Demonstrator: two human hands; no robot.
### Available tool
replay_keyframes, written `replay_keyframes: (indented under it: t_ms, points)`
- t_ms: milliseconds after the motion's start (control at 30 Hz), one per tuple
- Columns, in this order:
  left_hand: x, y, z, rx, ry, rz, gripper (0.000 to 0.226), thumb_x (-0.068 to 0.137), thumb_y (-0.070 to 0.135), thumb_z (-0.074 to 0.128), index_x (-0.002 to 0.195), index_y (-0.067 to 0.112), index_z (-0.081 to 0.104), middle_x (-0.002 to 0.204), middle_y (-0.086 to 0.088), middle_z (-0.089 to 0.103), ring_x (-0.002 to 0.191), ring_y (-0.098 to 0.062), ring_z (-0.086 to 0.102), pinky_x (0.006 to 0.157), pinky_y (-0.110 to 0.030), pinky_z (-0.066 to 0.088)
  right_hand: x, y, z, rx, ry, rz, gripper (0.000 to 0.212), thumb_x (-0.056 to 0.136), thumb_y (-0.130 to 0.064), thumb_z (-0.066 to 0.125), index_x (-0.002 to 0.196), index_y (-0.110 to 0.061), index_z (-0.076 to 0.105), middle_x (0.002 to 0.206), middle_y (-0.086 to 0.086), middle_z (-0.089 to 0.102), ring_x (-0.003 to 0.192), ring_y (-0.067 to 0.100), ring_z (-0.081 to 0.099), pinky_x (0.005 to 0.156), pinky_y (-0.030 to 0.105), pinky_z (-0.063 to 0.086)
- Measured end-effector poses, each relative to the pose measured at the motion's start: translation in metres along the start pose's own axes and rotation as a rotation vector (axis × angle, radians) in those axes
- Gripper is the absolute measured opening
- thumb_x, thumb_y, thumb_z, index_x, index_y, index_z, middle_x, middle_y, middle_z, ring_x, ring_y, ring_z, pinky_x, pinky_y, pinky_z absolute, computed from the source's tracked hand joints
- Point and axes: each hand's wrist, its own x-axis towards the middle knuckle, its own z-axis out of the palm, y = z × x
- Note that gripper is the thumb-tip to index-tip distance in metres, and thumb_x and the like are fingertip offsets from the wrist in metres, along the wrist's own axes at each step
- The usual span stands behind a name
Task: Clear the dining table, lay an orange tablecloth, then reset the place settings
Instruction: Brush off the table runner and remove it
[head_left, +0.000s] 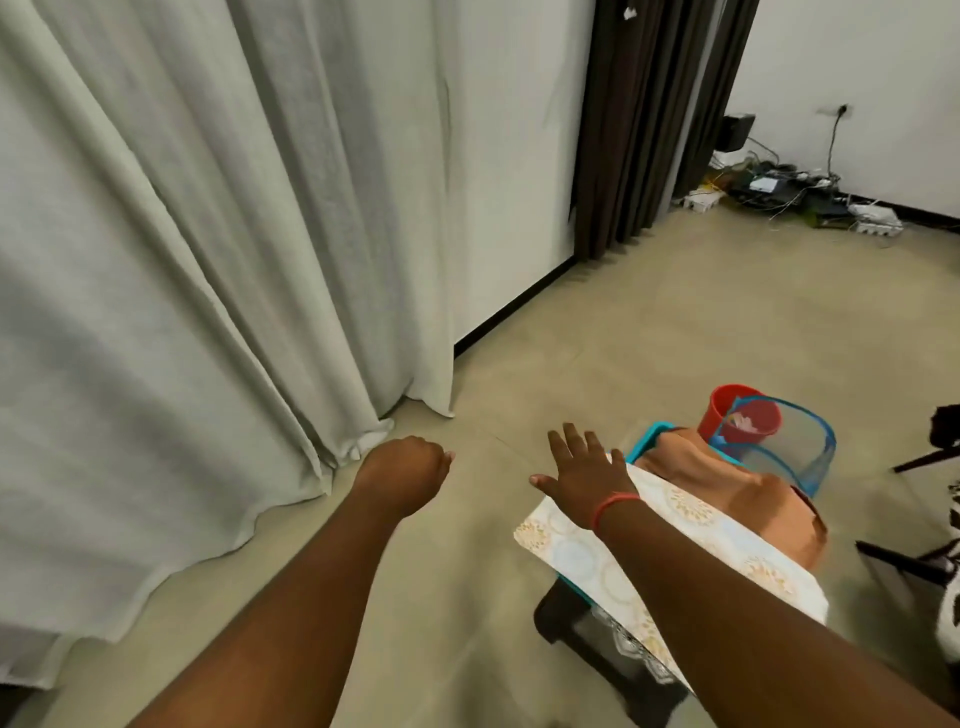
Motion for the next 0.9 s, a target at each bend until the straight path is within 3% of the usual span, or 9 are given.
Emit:
replay_keyframes:
  t_ms: [67,233,433,567,633,700,767,900]
  points:
    - [0.023,-0.021,0.007,0.008,-0.014,0.002,0.05,0.106,0.046,0.027,0.086,0.016,0.063,0.116,-0.011,0.069,0.087,-0.025,0.067,0.072,-0.035,0.051,0.034,-0.013,0.001,-0.017,0.001,0.005,0.079,0.094,-0.07,0.023,0.157,-0.029,-0.003,0.165,-0.002,-0.011,0.153,0.028,-0.004,0.12,0.056,0.007]
    - [0.098,-0.063,0.018,0.014,-0.056,0.029,0.047,0.106,0.047,0.026,0.084,0.019,0.056,0.095,-0.004,0.069,0.074,-0.02,0.058,0.064,-0.031,0.041,0.125,-0.031,-0.004,0.003,0.03,0.01,0.082,0.092,-0.073,0.021,0.157,-0.029,-0.005,0.165,-0.002,-0.013,0.152,0.028,-0.006,0.12,0.057,0.006]
    - [0.208,-0.122,0.013,0.037,-0.092,0.072,0.052,0.107,0.047,0.026,0.094,0.015,0.065,0.091,-0.004,0.067,0.082,-0.024,0.065,0.066,-0.031,0.041,0.253,-0.054,-0.029,0.048,-0.002,0.028,0.082,0.093,-0.072,0.019,0.157,-0.028,-0.007,0.164,-0.002,-0.018,0.152,0.028,-0.009,0.12,0.057,0.004]
    - [0.297,-0.149,0.007,-0.102,-0.075,0.1,0.051,0.106,0.047,0.033,0.083,0.015,0.066,0.071,0.0,0.055,0.074,-0.022,0.063,0.064,-0.029,0.039,0.319,-0.053,-0.045,0.141,-0.049,0.144,0.081,0.094,-0.072,0.018,0.157,-0.027,-0.008,0.164,-0.001,-0.019,0.152,0.028,-0.007,0.12,0.057,0.005]
    - [0.334,-0.147,0.004,-0.129,-0.121,0.13,0.05,0.105,0.048,0.033,0.074,0.017,0.057,0.069,0.0,0.056,0.07,-0.022,0.06,0.063,-0.031,0.041,0.338,-0.045,-0.048,0.15,-0.063,0.192,0.082,0.093,-0.072,0.019,0.157,-0.028,-0.006,0.164,-0.002,-0.018,0.152,0.028,-0.006,0.12,0.057,0.005]
    - [0.389,-0.141,-0.005,-0.12,-0.11,0.225,0.046,0.105,0.047,0.033,0.073,0.018,0.051,0.076,-0.004,0.062,0.075,-0.025,0.062,0.066,-0.033,0.042,0.362,-0.032,-0.057,0.169,-0.043,0.262,0.082,0.093,-0.073,0.019,0.157,-0.028,-0.005,0.164,-0.002,-0.016,0.152,0.028,-0.005,0.119,0.056,0.006]
    - [0.454,-0.129,-0.017,-0.08,-0.057,0.365,0.046,0.105,0.046,0.034,0.079,0.017,0.058,0.084,-0.008,0.066,0.081,-0.027,0.064,0.068,-0.034,0.042,0.384,-0.014,-0.067,0.206,-0.002,0.372,0.082,0.092,-0.073,0.019,0.157,-0.028,-0.005,0.165,-0.003,-0.015,0.152,0.027,-0.005,0.119,0.056,0.006]
    - [0.548,-0.082,-0.041,-0.007,-0.043,0.61,0.047,0.105,0.046,0.034,0.08,0.016,0.059,0.08,-0.005,0.062,0.079,-0.026,0.063,0.063,-0.032,0.039,0.399,0.038,-0.091,0.25,0.06,0.585,0.083,0.092,-0.074,0.019,0.157,-0.028,-0.004,0.165,-0.003,-0.016,0.152,0.028,-0.006,0.12,0.056,0.005]
